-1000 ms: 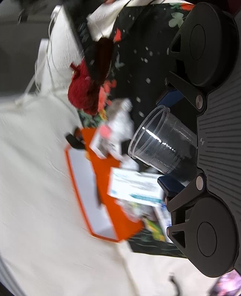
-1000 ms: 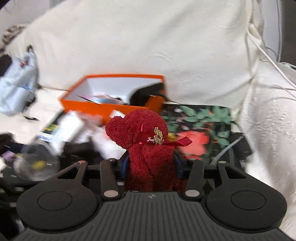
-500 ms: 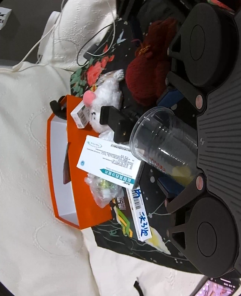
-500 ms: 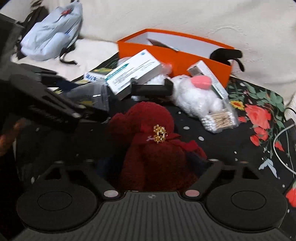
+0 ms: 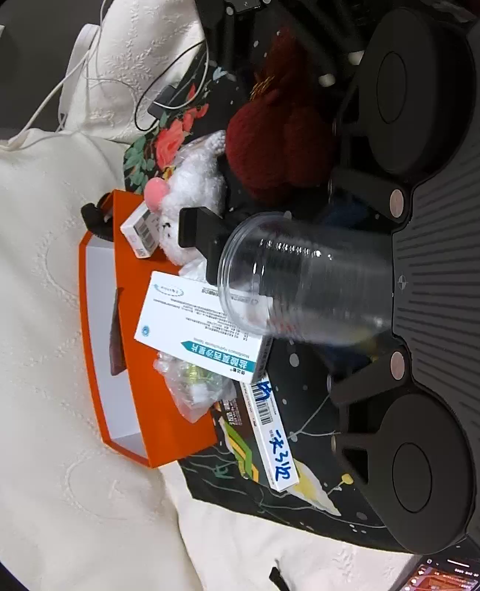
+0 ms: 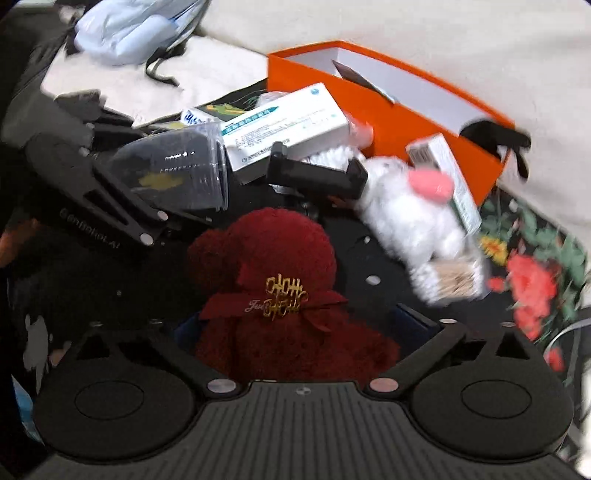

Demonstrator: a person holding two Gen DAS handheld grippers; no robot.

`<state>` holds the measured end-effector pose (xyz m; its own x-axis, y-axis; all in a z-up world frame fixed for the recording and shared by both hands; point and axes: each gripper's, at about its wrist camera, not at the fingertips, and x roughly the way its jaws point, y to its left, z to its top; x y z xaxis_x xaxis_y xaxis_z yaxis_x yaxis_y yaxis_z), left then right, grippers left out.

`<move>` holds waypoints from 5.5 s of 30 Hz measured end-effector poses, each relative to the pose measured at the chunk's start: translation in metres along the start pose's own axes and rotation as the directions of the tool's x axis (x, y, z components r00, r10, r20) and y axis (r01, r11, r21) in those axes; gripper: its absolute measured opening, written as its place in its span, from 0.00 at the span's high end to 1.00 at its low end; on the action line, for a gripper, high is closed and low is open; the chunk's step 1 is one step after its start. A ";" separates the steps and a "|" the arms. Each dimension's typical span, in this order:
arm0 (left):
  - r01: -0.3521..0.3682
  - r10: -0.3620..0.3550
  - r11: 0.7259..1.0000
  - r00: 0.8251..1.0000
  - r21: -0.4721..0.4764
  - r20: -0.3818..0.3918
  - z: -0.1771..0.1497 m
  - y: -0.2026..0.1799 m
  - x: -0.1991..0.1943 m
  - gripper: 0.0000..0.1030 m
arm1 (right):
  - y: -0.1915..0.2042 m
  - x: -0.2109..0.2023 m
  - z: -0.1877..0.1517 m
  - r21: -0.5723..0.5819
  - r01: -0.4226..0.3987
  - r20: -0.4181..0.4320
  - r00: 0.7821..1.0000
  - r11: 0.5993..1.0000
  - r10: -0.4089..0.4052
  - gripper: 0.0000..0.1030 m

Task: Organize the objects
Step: 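Grasp the clear plastic cup with the left tool while the right grasps the red teddy bear, then lift the cup and teddy bear and carry them over the orange box, then open both tools to drop the cup and teddy bear into the box, then grasp the white medicine box with the left tool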

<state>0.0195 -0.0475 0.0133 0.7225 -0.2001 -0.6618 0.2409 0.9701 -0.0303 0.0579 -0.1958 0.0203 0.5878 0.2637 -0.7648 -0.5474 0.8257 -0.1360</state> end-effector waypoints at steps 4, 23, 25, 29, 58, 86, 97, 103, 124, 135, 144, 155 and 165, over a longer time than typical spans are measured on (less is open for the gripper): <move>-0.022 0.023 1.000 0.999 -0.009 0.028 0.001 0.001 -0.004 0.00 | -0.008 -0.008 -0.007 0.158 -0.046 0.064 0.997 0.986 0.037 0.35; -0.054 0.057 0.998 0.990 -0.025 0.132 -0.001 -0.001 -0.024 0.00 | -0.055 -0.022 -0.042 0.587 -0.222 0.368 0.930 0.778 -0.012 0.37; -0.056 0.059 0.998 0.989 -0.027 0.135 -0.001 -0.001 -0.025 0.00 | -0.052 -0.023 -0.043 0.584 -0.222 0.367 0.930 0.781 -0.010 0.36; -0.057 0.061 0.998 0.987 -0.033 0.147 -0.001 -0.001 -0.028 0.00 | -0.050 -0.021 -0.044 0.585 -0.217 0.359 0.933 0.782 -0.009 0.36; -0.057 0.065 0.997 0.980 -0.047 0.187 -0.001 0.001 -0.037 0.00 | -0.048 -0.018 -0.045 0.589 -0.201 0.347 0.938 0.783 -0.020 0.36; -0.034 0.052 0.997 0.963 -0.070 0.266 0.041 0.019 -0.063 0.00 | -0.121 -0.051 -0.012 0.688 -0.083 0.349 0.909 0.721 -0.228 0.36; -0.092 0.100 0.995 0.958 -0.044 0.267 0.123 0.056 -0.041 0.00 | -0.194 0.010 0.049 0.737 0.031 0.177 0.955 0.675 -0.238 0.36; -0.127 0.137 0.990 0.964 -0.058 0.230 0.169 0.074 -0.003 0.00 | -0.198 0.032 0.094 0.681 0.069 0.161 0.957 0.729 -0.241 0.36; -0.133 0.145 0.973 0.988 -0.188 0.050 0.202 0.098 0.087 0.00 | -0.170 0.105 0.178 0.591 0.057 0.160 0.969 0.805 -0.186 0.18; -0.189 0.213 0.967 0.968 -0.171 0.136 0.094 0.056 0.007 0.00 | -0.128 -0.012 0.074 0.564 -0.079 0.366 0.916 0.822 -0.163 0.06; -0.190 0.212 0.968 0.969 -0.165 0.127 0.041 0.055 -0.015 0.00 | -0.039 0.011 0.015 0.568 -0.216 0.285 0.957 0.794 0.056 0.06; -0.170 0.194 0.964 0.976 -0.205 0.103 0.034 0.068 -0.011 0.00 | -0.030 0.057 0.045 0.462 -0.071 0.158 0.987 0.884 -0.003 0.06; -0.155 0.170 0.982 0.974 -0.107 0.147 0.040 0.049 -0.011 0.00 | -0.021 0.061 0.050 0.353 -0.090 0.186 0.982 0.931 0.024 0.42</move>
<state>0.0491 -0.0037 0.0486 0.8400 -0.0501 -0.5402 0.0548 0.9985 -0.0074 0.1348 -0.1718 0.0086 0.6752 0.3715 -0.6372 -0.3519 0.9215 0.1644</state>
